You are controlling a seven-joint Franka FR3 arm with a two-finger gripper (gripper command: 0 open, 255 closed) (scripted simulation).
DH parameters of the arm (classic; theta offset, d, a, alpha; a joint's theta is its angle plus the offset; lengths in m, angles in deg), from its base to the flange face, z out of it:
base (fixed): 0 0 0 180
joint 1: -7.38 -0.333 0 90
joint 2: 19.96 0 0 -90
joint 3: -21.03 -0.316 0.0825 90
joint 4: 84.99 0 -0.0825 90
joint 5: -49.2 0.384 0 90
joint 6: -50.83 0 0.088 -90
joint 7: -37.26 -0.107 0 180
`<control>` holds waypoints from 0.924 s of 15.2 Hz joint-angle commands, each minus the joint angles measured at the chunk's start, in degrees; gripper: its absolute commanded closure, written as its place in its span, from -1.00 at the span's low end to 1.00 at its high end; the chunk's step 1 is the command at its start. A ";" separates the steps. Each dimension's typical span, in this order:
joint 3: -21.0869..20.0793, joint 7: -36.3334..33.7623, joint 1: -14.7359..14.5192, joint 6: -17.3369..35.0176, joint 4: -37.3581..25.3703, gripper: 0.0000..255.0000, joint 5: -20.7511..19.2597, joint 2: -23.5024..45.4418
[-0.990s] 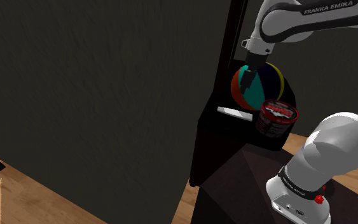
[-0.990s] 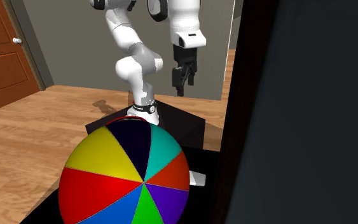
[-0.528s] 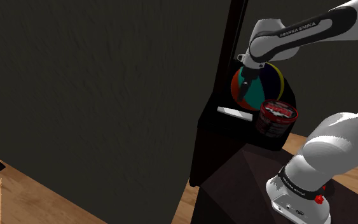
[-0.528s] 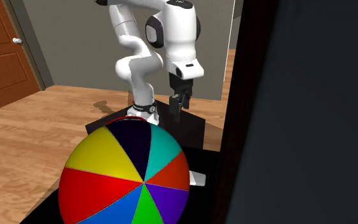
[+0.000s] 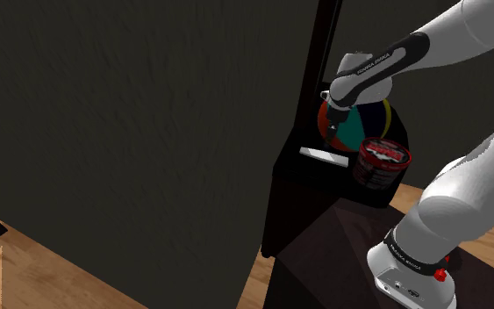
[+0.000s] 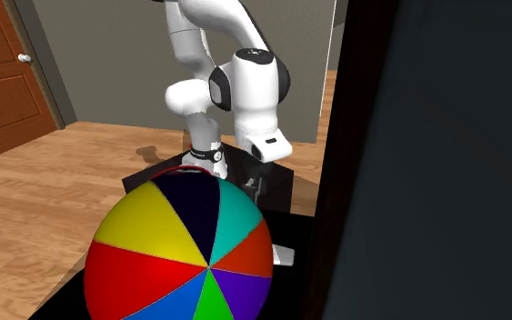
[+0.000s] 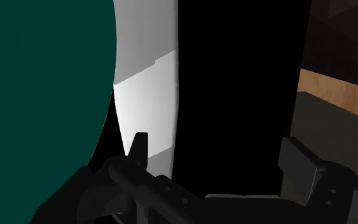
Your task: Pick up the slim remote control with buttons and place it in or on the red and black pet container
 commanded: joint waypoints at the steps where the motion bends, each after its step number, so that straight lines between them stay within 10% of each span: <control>1: 1.82 3.86 -0.04 3.96 -1.37 -1.00 1.71 5.86; 14: -1.34 14.85 3.66 15.60 -4.71 -1.00 11.49 21.35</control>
